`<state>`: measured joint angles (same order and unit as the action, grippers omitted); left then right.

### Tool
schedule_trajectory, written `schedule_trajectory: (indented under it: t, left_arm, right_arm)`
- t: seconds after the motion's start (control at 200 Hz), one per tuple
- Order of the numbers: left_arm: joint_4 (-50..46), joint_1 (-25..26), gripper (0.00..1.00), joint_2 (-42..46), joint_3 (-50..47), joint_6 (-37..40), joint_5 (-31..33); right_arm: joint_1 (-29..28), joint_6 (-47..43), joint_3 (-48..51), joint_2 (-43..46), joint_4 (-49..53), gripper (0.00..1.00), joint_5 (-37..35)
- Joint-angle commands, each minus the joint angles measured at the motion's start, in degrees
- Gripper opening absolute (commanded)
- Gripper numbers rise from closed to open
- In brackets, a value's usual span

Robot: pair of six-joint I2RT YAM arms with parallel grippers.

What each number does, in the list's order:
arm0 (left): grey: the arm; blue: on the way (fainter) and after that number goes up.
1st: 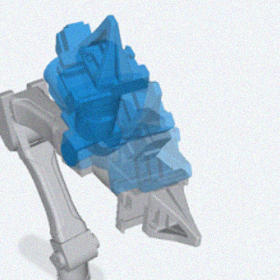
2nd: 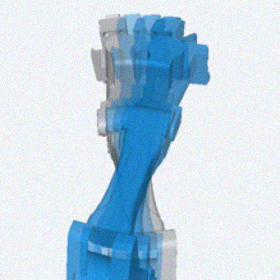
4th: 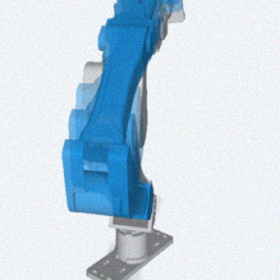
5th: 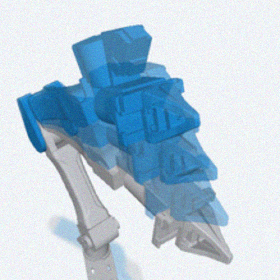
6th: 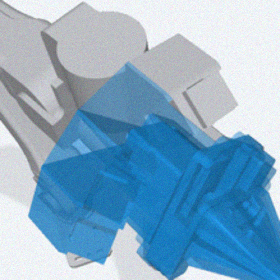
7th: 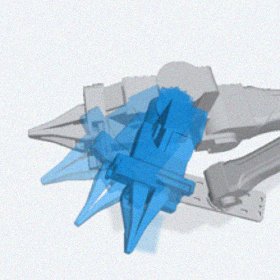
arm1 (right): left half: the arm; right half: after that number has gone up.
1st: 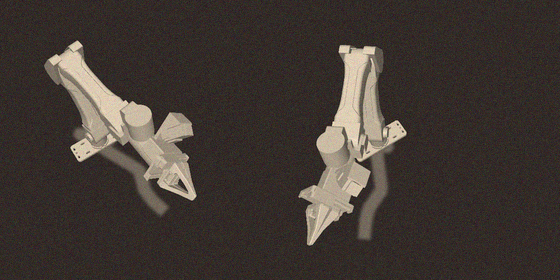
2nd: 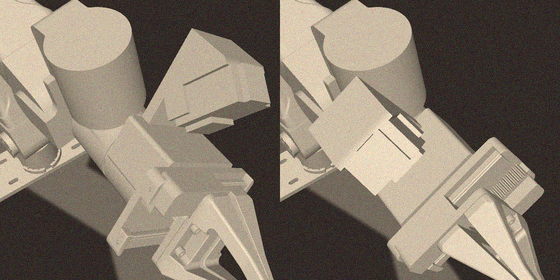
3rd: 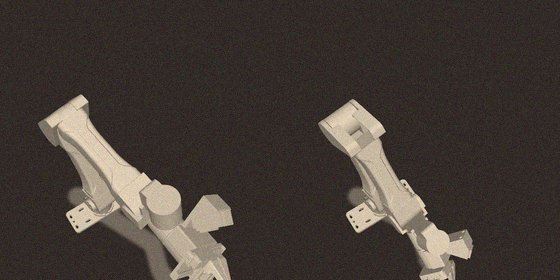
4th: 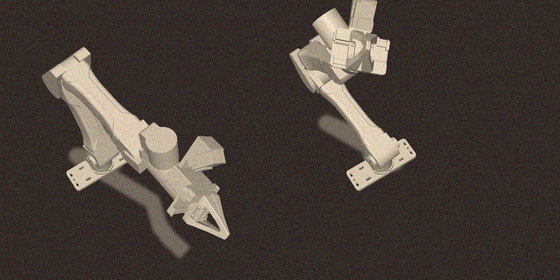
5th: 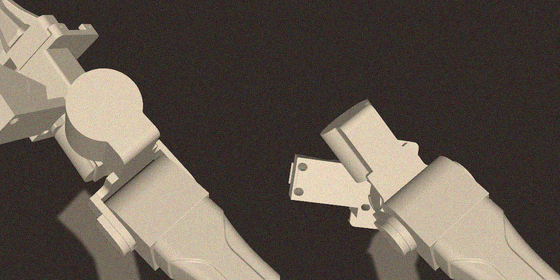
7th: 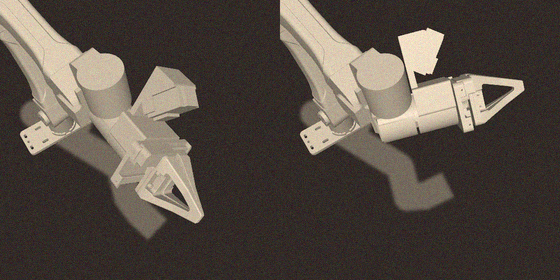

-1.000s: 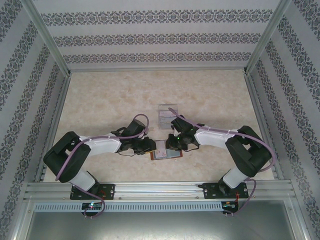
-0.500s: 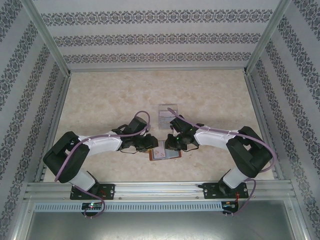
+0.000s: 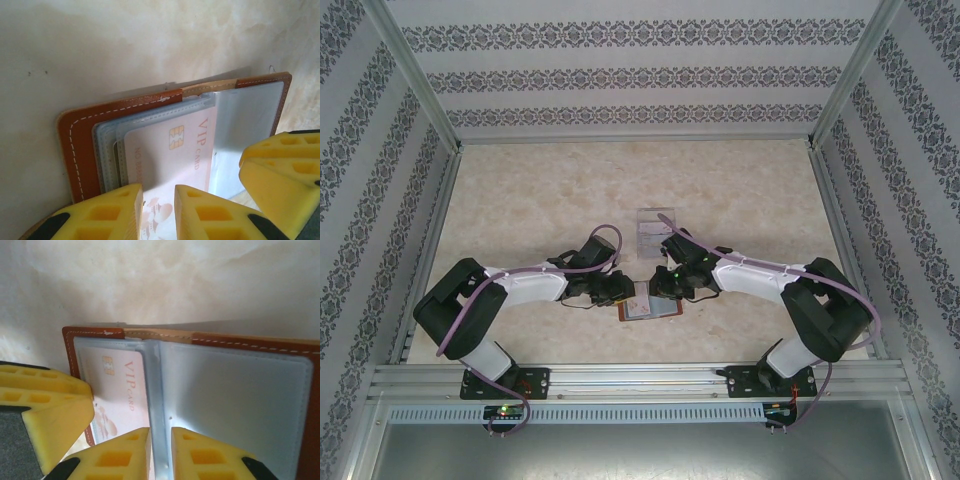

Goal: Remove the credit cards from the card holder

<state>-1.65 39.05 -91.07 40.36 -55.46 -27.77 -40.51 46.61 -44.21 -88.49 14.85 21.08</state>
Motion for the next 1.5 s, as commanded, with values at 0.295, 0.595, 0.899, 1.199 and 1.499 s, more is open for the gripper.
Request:
schedule_trajectory:
  t: [0.295,0.595,0.899,1.199,1.499]
  left_arm:
    - [-1.9,0.5,0.25,-1.1,0.7,1.6,1.0]
    - [-1.7,0.5,0.24,-1.1,0.6,1.5,0.9]
    - [-1.8,0.5,0.25,-0.7,0.5,1.5,0.9]
    - [-2.0,0.5,0.25,-0.3,0.6,1.5,0.9]
    - [-2.5,0.5,0.32,1.0,0.9,1.4,1.1]
  right_arm:
    - [-2.4,-0.5,-4.1,-3.9,-1.0,0.22,2.4]
    - [-2.4,-0.9,-4.4,-6.1,-0.4,0.23,1.8]
    - [-2.4,-1.5,-4.6,-4.8,3.2,0.24,-1.9]
    - [-2.3,-2.2,-5.7,-2.6,6.2,0.24,-3.7]
    - [-2.7,-1.0,-5.4,-3.3,1.9,0.24,0.8]
